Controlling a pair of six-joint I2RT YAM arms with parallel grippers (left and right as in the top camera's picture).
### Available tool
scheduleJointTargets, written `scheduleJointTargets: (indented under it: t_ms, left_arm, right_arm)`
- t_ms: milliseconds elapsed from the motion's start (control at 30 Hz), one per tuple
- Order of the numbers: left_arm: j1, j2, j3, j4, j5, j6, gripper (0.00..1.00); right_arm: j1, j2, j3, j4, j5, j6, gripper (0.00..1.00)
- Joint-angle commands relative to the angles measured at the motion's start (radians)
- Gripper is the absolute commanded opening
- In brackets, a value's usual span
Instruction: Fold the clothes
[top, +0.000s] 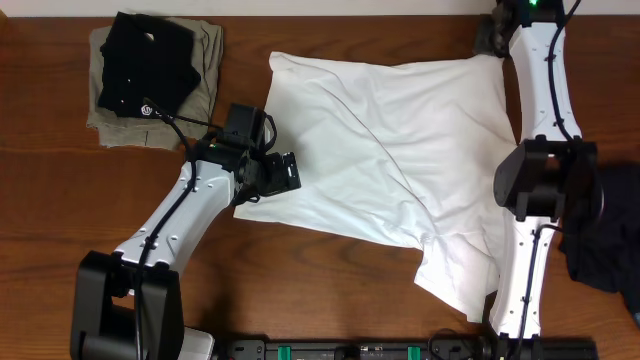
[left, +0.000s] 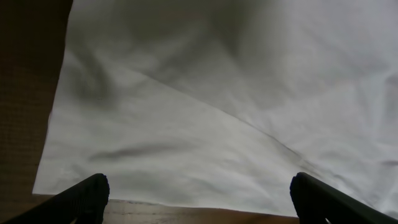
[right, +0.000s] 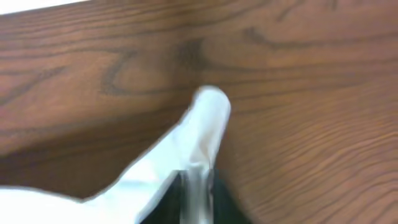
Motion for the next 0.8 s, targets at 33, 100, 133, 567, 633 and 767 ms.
scheduleJointTargets:
  t_ms: [33,100,133,567,633,767]
  left_arm:
    - [-0.002,0.007,-0.003,-0.001,0.009,0.018,0.95]
    - [-0.002,0.007,-0.003,-0.001,0.009,0.017,0.95]
    - [-0.002,0.007,-0.003,-0.001,0.009,0.017,0.95]
    - [-0.002,0.007,-0.003,-0.016,0.009,0.018,0.95]
    - [-0.002,0.007,-0.003,-0.018,0.009,0.017,0.95]
    - [-0.002,0.007,-0.003,-0.021,0.009,0.017,0.95]
  right_arm:
    - [0.014,-0.027,0.017,-0.028,0.023,-0.010,0.41]
    - [0.014,-0.027,0.017,-0.043,0.023,-0.010,0.58]
    - [0.014,-0.027,0.017,-0.052,0.023,-0.010,0.64]
    - [-0.037,-0.027,0.016,-0.252,-0.037,0.024,0.69]
    - [-0.058,-0.026,0.015,-0.265,-0.109,-0.050,0.67]
    - [-0.103,-0.024,0.005,-0.277,-0.170,-0.138,0.63]
